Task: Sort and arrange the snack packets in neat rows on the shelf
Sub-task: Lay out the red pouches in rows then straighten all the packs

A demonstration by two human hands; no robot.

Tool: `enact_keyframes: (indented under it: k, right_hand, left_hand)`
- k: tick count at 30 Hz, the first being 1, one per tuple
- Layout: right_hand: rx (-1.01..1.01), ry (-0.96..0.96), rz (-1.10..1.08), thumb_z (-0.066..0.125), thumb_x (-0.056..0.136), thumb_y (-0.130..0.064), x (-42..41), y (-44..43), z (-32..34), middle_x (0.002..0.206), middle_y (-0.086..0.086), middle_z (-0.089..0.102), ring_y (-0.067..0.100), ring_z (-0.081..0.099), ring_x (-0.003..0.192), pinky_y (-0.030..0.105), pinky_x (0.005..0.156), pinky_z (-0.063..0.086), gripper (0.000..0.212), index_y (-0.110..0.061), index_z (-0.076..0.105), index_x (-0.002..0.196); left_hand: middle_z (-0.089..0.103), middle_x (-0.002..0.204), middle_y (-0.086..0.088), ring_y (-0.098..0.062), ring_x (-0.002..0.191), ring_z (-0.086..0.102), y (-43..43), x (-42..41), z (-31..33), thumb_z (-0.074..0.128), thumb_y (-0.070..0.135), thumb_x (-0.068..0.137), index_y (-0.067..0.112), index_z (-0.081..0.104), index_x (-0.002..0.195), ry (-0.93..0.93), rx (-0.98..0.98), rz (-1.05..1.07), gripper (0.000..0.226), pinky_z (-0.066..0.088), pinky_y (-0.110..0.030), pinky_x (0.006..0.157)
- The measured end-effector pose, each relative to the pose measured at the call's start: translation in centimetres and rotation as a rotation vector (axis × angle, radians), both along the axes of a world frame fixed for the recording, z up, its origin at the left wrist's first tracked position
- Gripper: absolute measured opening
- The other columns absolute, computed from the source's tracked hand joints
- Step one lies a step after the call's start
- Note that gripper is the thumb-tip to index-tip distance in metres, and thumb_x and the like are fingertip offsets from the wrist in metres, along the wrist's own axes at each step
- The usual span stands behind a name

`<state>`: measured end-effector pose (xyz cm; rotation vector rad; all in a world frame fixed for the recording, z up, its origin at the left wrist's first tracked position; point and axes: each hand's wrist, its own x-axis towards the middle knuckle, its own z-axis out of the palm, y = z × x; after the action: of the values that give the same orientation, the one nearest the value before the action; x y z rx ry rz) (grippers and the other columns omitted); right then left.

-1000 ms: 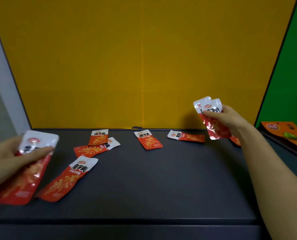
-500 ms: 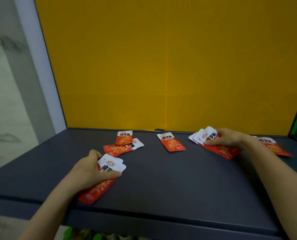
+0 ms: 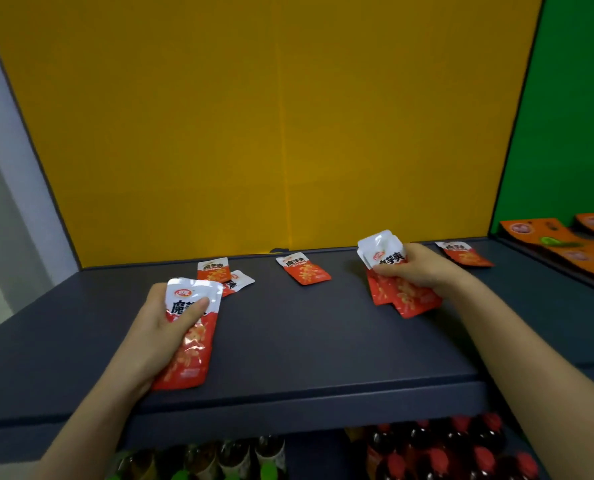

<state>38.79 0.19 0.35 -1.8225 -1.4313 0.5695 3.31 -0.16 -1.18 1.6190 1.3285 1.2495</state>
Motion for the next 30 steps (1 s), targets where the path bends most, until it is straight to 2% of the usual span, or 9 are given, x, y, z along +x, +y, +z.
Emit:
enact_keyframes:
  k: [5,8,11,14,17,20,23,26,30]
  right_hand:
    - [0.226,0.298,-0.123,0.066,0.084,-0.027,-1.2,-6.1,-0.7,0.100,0.011,0.070,0.023,0.066,0.086,0.042,0.083,0.052,0.024,-0.017,0.060,0.105]
    - [0.339,0.461,-0.212,0.063,0.087,-0.020,-0.8,-11.2,-0.2,0.088,0.003,0.069,0.016,0.065,0.074,0.030,0.067,0.052,0.019,-0.020,0.059,0.105]
    - [0.446,0.541,-0.358,0.061,0.087,-0.018,1.1,-16.8,-0.3,0.078,-0.005,0.069,0.009,0.066,0.064,0.024,0.059,0.049,0.012,-0.024,0.061,0.097]
    - [0.508,0.567,-0.542,0.060,0.087,-0.018,3.4,-23.0,-0.9,0.069,-0.007,0.069,0.007,0.065,0.056,0.023,0.055,0.050,0.007,-0.024,0.063,0.090]
    - [0.553,0.573,-0.712,0.059,0.088,-0.018,6.1,-29.1,-2.6,0.069,-0.004,0.069,0.006,0.065,0.055,0.025,0.057,0.049,0.007,-0.023,0.064,0.090]
    - [0.580,0.586,-0.846,0.058,0.088,-0.017,8.7,-35.0,-4.8,0.063,-0.006,0.070,0.005,0.066,0.053,0.022,0.049,0.051,0.009,-0.019,0.064,0.094]
    - [0.615,0.582,-0.977,0.056,0.090,-0.015,11.3,-40.6,-7.3,0.072,0.001,0.068,0.006,0.064,0.053,0.019,0.046,0.051,0.011,-0.015,0.062,0.100]
    - [0.594,0.597,-1.076,0.056,0.090,-0.014,14.0,-45.6,-9.8,0.082,0.010,0.067,0.016,0.064,0.059,0.024,0.050,0.054,0.018,-0.010,0.059,0.107]
    - [0.549,0.588,-1.167,0.057,0.089,-0.013,18.2,-50.9,-12.4,0.086,0.007,0.069,0.007,0.066,0.059,0.019,0.052,0.053,0.023,-0.008,0.058,0.112]
  left_hand:
    - [0.063,0.085,-0.008,-0.020,0.067,0.059,0.1,3.8,0.8,0.054,0.022,0.091,0.015,0.051,0.110,-0.376,-0.180,-0.146,0.021,0.049,-0.029,0.053]
    - [0.063,0.077,-0.009,-0.022,0.060,0.061,-0.6,7.6,1.3,0.051,0.018,0.091,0.013,0.053,0.106,-0.438,-0.234,-0.249,0.015,0.051,-0.029,0.052]
    - [0.064,0.063,-0.003,-0.010,0.043,0.061,-2.1,12.6,1.3,0.047,0.016,0.092,0.015,0.053,0.094,-0.383,-0.214,-0.381,0.007,0.047,-0.019,0.039]
    - [0.063,0.074,-0.003,-0.011,0.050,0.060,-5.0,18.2,1.3,0.046,0.019,0.094,0.023,0.051,0.092,-0.298,-0.202,-0.562,0.007,0.047,-0.020,0.040]
    - [0.062,0.073,0.000,-0.004,0.045,0.061,-8.9,24.2,0.7,0.047,0.020,0.094,0.026,0.049,0.087,-0.268,-0.207,-0.753,0.009,0.047,-0.017,0.038]
    - [0.064,0.085,-0.002,-0.007,0.057,0.062,-13.4,30.2,0.0,0.047,0.023,0.094,0.029,0.047,0.091,-0.207,-0.209,-0.963,0.008,0.050,-0.021,0.046]
    - [0.063,0.091,-0.007,-0.012,0.065,0.062,-18.0,36.2,-1.6,0.048,0.023,0.094,0.028,0.045,0.094,-0.140,-0.221,-1.139,0.006,0.052,-0.026,0.056]
    - [0.062,0.085,-0.004,-0.012,0.063,0.063,-22.4,41.6,-3.9,0.048,0.023,0.094,0.021,0.044,0.102,-0.077,-0.286,-1.259,0.009,0.052,-0.029,0.059]
    - [0.061,0.089,-0.003,-0.008,0.064,0.062,-26.6,48.3,-6.8,0.048,0.023,0.094,0.021,0.043,0.103,-0.013,-0.305,-1.295,0.010,0.049,-0.024,0.057]
